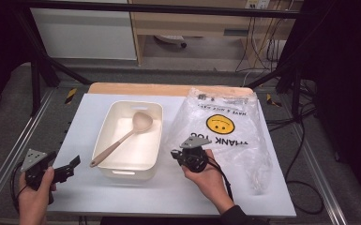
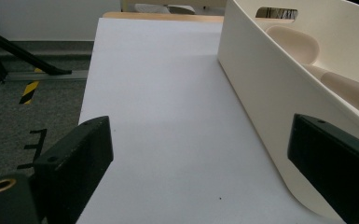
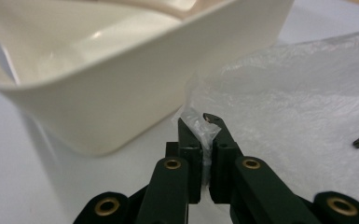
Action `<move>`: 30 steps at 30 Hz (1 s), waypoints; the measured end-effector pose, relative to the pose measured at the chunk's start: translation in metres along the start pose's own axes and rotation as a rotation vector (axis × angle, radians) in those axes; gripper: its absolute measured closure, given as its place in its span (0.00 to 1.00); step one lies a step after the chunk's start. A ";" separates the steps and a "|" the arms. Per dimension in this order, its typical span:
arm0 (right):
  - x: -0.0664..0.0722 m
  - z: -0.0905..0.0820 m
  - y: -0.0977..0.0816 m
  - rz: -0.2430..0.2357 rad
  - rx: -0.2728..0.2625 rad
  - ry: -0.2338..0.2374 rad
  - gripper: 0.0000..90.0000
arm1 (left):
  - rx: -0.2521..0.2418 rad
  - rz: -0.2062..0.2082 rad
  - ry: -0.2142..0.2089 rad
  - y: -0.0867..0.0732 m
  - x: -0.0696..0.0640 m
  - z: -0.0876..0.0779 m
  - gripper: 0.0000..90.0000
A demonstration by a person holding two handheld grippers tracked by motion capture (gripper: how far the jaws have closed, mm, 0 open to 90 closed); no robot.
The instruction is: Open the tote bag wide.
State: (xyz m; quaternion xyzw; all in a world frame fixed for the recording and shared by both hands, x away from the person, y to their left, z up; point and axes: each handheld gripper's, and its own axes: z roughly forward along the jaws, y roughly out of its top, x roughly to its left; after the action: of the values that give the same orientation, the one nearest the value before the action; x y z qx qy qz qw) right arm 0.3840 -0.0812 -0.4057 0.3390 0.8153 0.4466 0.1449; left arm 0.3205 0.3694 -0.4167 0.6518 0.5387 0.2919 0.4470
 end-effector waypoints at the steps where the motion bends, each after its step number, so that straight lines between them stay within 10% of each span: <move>1: -0.002 -0.002 0.005 0.007 -0.012 -0.009 0.97 | 0.003 0.001 0.001 0.000 -0.001 0.000 0.07; 10: -0.014 -0.011 0.038 0.001 -0.065 0.011 0.97 | 0.014 0.023 0.006 -0.002 -0.003 0.002 0.07; 30: -0.026 0.027 0.093 0.004 -0.014 -0.029 0.97 | 0.033 0.016 0.004 -0.002 -0.003 0.004 0.07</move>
State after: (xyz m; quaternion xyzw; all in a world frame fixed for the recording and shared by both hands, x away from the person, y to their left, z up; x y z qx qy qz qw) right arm 0.4566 -0.0480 -0.3458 0.3461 0.8092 0.4477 0.1583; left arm 0.3225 0.3654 -0.4205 0.6627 0.5391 0.2879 0.4329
